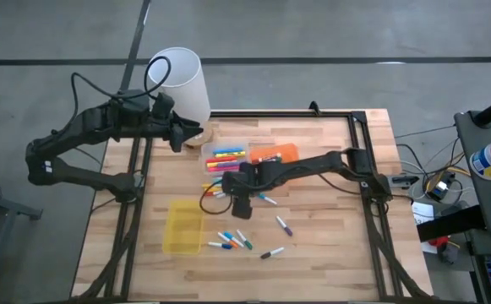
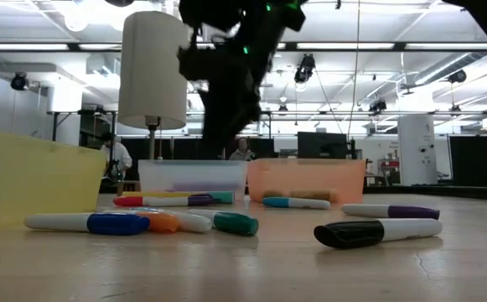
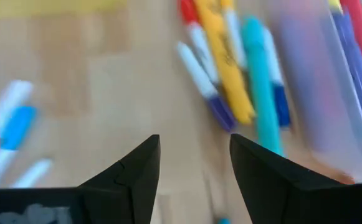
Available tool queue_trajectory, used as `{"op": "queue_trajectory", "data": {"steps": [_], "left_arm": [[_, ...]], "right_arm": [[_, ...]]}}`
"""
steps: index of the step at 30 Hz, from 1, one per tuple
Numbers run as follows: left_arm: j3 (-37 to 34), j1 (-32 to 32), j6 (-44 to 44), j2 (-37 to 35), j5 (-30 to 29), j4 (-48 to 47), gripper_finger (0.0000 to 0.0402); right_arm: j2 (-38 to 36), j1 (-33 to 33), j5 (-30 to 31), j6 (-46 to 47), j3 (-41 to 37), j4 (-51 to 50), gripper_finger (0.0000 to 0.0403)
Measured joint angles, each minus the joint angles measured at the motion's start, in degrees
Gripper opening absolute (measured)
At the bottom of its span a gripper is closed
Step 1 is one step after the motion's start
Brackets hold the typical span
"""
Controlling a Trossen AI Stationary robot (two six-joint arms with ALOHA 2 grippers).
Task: Pick & Place Markers
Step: Put the light blue highlighter into the transparent bin
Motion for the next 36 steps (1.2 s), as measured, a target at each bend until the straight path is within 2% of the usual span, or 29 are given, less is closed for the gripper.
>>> {"op": "queue_trajectory", "data": {"steps": [5,7,9,13,14,25,29,32,36], "left_arm": [[0.0,0.0,1.2,-0.1,0.0,0.0,0.0156],[0.0,0.0,1.9,-0.1,0.0,0.0,0.0156],[0.0,0.0,2.0,-0.1,0.0,0.0,0.0156],[0.0,0.0,2.9,-0.1,0.0,0.0,0.0156],[0.0,0.0,3.0,-0.1,0.0,0.0,0.0156],[0.0,0.0,3.1,-0.2,0.1,-0.1,0.0156],[0.0,0.0,3.1,-0.2,0.1,-0.2,0.0156],[0.0,0.0,3.1,-0.2,0.2,-0.2,0.0156],[0.0,0.0,3.1,-0.2,0.1,-0.3,0.0156]], "right_arm": [[0.3,0.0,10.7,2.8,-3.3,0.8,0.0174],[0.3,0.0,11.7,0.6,-4.2,3.3,0.0157],[0.3,-0.2,11.7,-1.8,-5.0,5.4,0.0125],[0.3,-1.1,11.6,-4.7,-5.5,6.2,0.003],[0.3,-1.4,11.7,-5.3,-5.6,6.3,0.0021],[5.2,-2.7,11.9,-11.5,-4.7,9.3,0.0008],[7.3,-2.9,14.0,-11.6,-1.6,8.1,0.0008],[7.7,-2.8,13.4,-11.9,1.1,6.1,0.0008],[7.2,-2.1,14.7,-15.3,4.5,6.3,0.0008]]}}
